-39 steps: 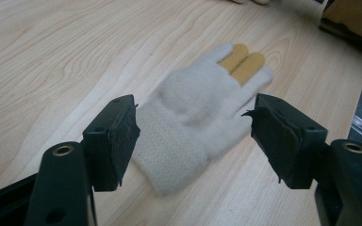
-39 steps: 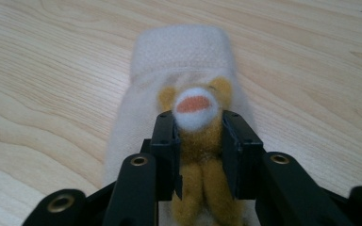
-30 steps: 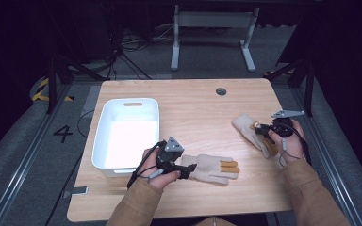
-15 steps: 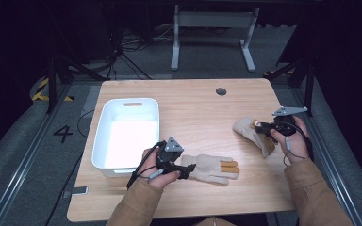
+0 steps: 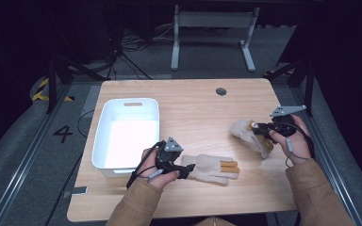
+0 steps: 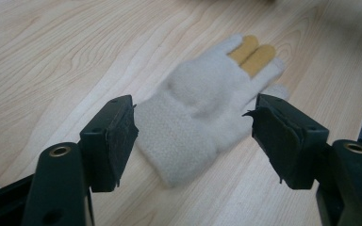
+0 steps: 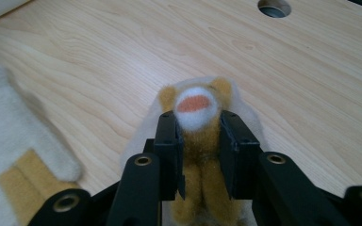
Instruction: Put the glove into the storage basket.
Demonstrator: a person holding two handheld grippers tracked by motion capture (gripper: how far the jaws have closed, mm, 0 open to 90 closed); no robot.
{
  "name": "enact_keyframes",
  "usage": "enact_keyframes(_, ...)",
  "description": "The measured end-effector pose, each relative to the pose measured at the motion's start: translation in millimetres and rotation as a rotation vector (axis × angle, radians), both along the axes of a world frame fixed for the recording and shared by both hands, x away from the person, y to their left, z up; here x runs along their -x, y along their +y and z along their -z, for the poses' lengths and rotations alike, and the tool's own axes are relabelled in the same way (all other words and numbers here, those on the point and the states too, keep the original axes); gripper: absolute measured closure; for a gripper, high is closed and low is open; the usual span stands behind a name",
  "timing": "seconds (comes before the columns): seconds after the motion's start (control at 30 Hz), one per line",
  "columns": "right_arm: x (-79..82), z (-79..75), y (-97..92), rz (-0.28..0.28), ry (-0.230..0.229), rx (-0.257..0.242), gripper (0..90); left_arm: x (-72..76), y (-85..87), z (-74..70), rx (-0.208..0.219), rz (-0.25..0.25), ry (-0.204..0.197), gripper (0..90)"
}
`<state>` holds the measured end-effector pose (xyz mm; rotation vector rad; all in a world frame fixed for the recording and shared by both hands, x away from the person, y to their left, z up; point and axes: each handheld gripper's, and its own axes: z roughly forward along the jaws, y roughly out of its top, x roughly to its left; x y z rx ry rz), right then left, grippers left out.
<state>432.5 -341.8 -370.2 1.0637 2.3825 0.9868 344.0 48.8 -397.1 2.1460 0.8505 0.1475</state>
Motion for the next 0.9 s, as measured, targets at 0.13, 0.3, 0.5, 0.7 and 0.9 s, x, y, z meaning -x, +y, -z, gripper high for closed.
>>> enact_keyframes(0.13, 3.5, -4.4, 5.4, -0.042, 0.002, -0.007, 71.1, -1.7, 1.3, 0.9, -0.015, 0.001, -0.006, 31.2)
enact_keyframes(0.3, 10.3, -12.3, 10.8, -0.097, -0.01, -0.021, 71.1, -2.8, 1.2, 0.6, -0.011, -0.004, -0.004, 31.2)
enact_keyframes(0.5, 16.7, -16.2, 16.9, -0.16, -0.015, -0.032, 71.1, -2.9, -0.8, 0.5, -0.014, 0.006, -0.003, 31.1)
enact_keyframes(0.7, 23.5, -22.7, 23.9, -0.217, -0.017, -0.049, 71.1, -4.1, 0.2, -0.4, -0.009, 0.003, -0.001, 31.2)
enact_keyframes(0.9, 26.9, -21.6, 32.4, -0.278, -0.024, -0.034, 71.1, -3.5, -1.0, -0.2, -0.007, 0.005, 0.002, 31.1)
